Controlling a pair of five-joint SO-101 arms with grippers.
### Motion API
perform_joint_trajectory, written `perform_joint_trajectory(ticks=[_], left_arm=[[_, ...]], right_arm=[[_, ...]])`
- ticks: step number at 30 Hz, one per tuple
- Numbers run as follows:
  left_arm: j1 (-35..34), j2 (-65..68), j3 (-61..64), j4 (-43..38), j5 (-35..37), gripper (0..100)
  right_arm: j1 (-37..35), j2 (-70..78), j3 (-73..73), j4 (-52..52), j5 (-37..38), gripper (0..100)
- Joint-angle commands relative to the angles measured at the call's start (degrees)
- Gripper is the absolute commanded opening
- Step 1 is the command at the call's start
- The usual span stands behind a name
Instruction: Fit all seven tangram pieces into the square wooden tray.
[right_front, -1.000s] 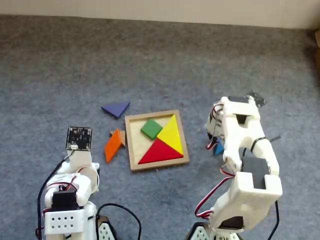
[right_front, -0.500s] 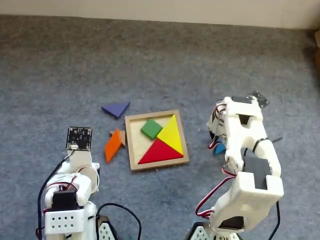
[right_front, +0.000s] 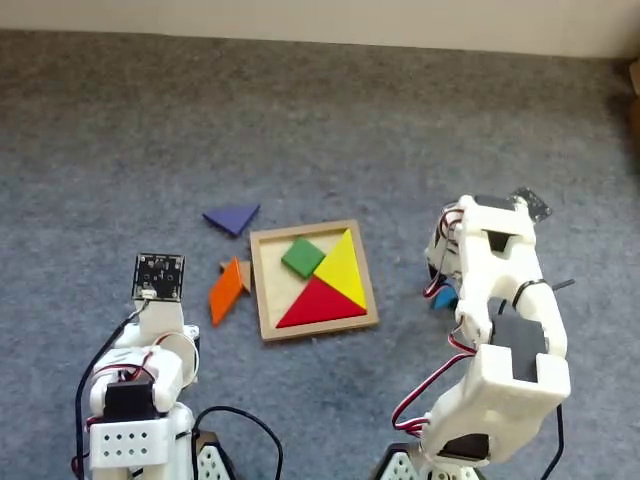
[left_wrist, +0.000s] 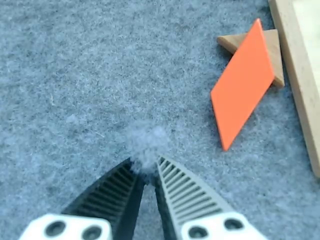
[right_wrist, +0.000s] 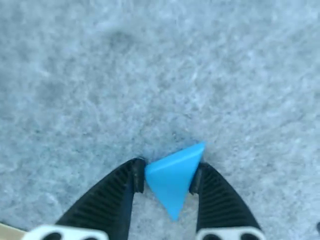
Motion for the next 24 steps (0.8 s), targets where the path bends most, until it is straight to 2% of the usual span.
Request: perform_joint_trajectory(ticks=[1, 8, 16, 24], left_arm=[[0.3, -0.6, 1.5, 0.2, 0.2, 0], [0.3, -0.6, 1.5, 0.2, 0.2, 0], [0.3, -0.6, 1.5, 0.2, 0.2, 0], [0.3, -0.6, 1.5, 0.2, 0.2, 0]], right_arm=[[-0.1, -0.2, -1.5, -0.6, 3.6, 6.7], [-1.7, -4.0, -5.7, 4.4, 14.2, 6.7], [-2.9, -9.8, -5.4, 4.6, 25.0, 6.7], [-10.1, -12.6, -5.3, 4.6, 40.1, 6.7]])
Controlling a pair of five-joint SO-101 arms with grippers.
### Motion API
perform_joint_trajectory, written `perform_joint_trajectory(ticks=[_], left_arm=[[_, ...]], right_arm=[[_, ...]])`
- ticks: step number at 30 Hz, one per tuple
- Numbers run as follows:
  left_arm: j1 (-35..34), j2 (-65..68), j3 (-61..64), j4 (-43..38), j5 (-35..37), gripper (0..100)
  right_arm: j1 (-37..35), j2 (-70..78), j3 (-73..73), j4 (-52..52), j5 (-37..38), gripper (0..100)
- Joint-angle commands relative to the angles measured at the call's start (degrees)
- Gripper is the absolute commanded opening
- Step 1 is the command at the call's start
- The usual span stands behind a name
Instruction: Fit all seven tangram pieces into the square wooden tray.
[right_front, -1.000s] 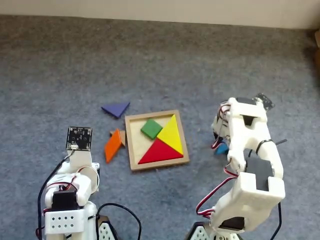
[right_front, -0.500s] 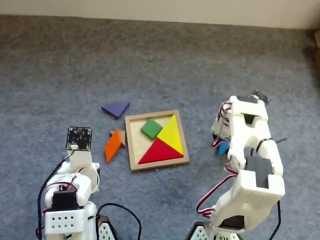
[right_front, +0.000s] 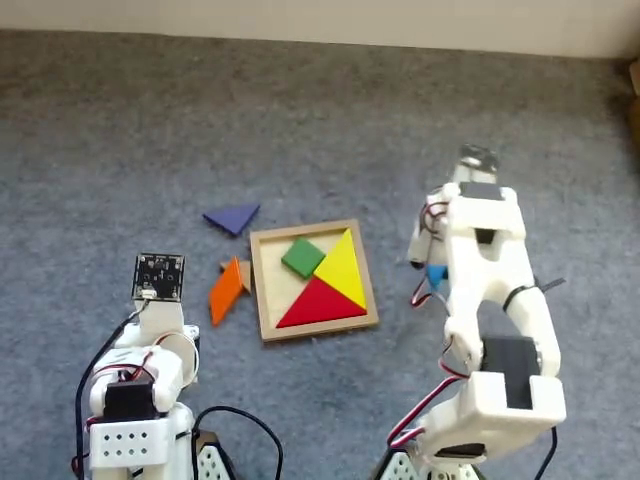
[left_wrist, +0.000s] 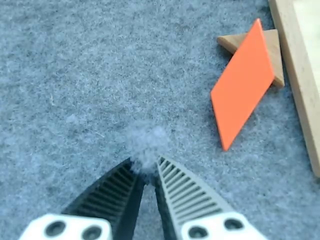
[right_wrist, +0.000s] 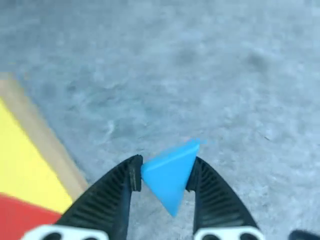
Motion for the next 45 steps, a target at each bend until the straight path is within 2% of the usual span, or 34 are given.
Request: perform_joint_trajectory(ticks=[1, 15, 23, 37, 45], left_arm=[[0.3, -0.6, 1.5, 0.2, 0.2, 0], [0.3, -0.6, 1.5, 0.2, 0.2, 0], [0.3, -0.6, 1.5, 0.2, 0.2, 0], [0.3, -0.6, 1.5, 0.2, 0.2, 0], [0.3, -0.6, 1.5, 0.2, 0.2, 0]], right_arm=[[-4.0, -4.0, -3.3, 0.4, 8.4, 6.7], [-13.8, -4.3, -3.7, -0.5, 36.6, 6.7], [-16.0, -3.9, -3.5, -13.6, 53.1, 6.7], [-25.5, -3.5, -3.3, -13.8, 63.1, 6.9], [-26.3, 3.7, -5.8, -15.8, 63.5, 7.1]])
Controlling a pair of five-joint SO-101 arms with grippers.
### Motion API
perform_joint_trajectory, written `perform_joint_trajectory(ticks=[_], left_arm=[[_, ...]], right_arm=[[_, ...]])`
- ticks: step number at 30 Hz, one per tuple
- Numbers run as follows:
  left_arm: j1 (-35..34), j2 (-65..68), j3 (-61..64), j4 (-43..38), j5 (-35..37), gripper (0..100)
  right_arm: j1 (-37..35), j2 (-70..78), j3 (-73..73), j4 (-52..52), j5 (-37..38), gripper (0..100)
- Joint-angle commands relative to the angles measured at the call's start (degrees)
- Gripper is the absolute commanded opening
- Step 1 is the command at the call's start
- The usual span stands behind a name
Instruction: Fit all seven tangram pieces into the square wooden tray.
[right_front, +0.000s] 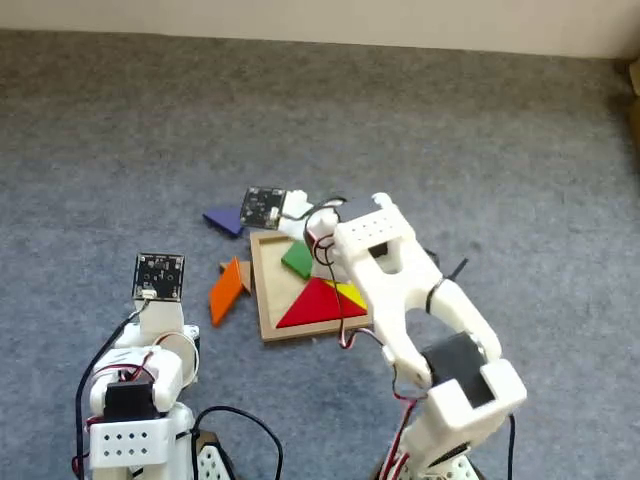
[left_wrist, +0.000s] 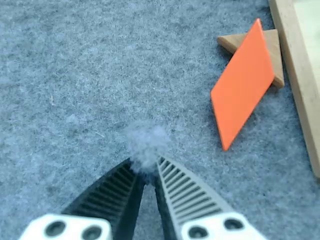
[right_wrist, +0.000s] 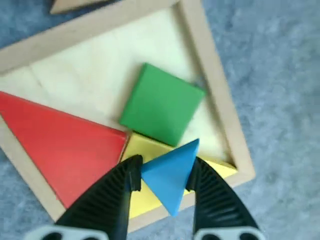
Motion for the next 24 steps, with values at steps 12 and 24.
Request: perform_joint_trajectory(ticks=[12, 24], left_arm=[[0.3, -0.6, 1.5, 0.2, 0.2, 0], [0.3, -0.6, 1.5, 0.2, 0.2, 0]], right_arm=[[-0.8, -0.3, -8.6, -2.2, 0.4, 23.8], [-0.7, -3.5, -14.8, -2.2, -13.5, 0.2]])
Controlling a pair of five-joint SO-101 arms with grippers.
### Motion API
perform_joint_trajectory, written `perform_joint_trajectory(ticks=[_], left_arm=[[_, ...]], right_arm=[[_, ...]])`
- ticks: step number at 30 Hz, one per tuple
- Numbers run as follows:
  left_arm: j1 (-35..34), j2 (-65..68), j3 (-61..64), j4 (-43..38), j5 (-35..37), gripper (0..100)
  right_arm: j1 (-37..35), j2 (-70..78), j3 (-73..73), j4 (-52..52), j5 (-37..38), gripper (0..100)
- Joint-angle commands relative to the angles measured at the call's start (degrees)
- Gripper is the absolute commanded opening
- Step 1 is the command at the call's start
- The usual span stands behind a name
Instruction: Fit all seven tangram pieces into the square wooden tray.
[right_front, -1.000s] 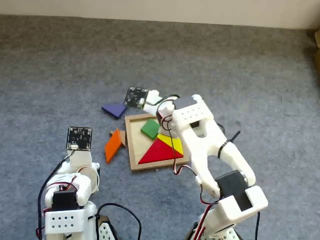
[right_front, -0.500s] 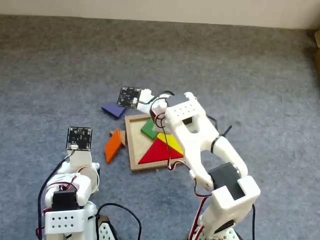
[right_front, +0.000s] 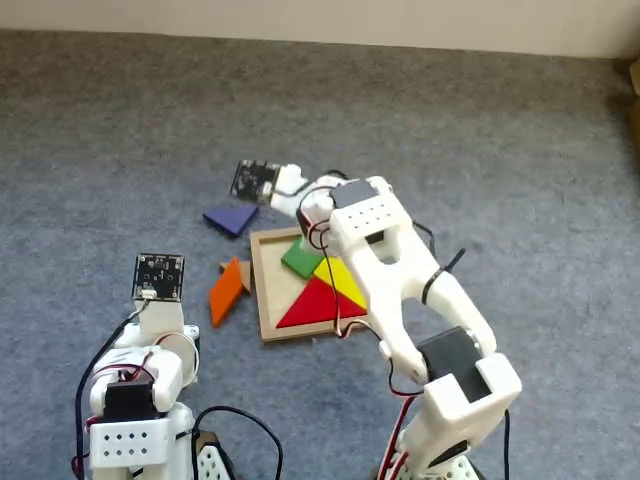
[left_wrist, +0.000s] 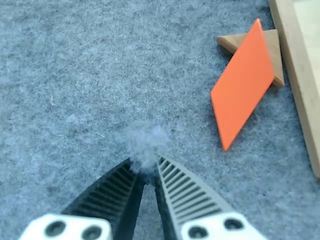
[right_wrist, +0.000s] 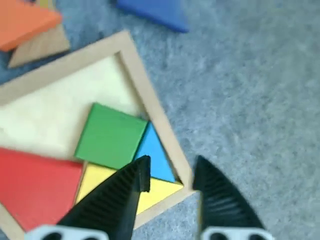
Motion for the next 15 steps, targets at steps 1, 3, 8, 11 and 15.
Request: perform_joint_trajectory(ticks=[1, 3, 8, 11, 15], left_arm=[[0.3, -0.6, 1.5, 0.2, 0.2, 0], [0.3, -0.6, 1.5, 0.2, 0.2, 0], [0.3, -0.6, 1.5, 0.2, 0.2, 0], [0.3, -0.6, 1.5, 0.2, 0.2, 0], [0.3, -0.6, 1.5, 0.2, 0.2, 0]], right_arm=[[-0.2, -3.9, -5.4, -1.2, -10.6, 1.5], [0.5, -4.2, -5.6, -1.2, -15.3, 0.5], [2.2, -4.4, -5.6, -1.0, -24.9, 0.3], [2.2, -6.0, -5.6, 4.5, -29.8, 0.3], [2.2, -11.2, -5.6, 13.8, -34.2, 0.3]])
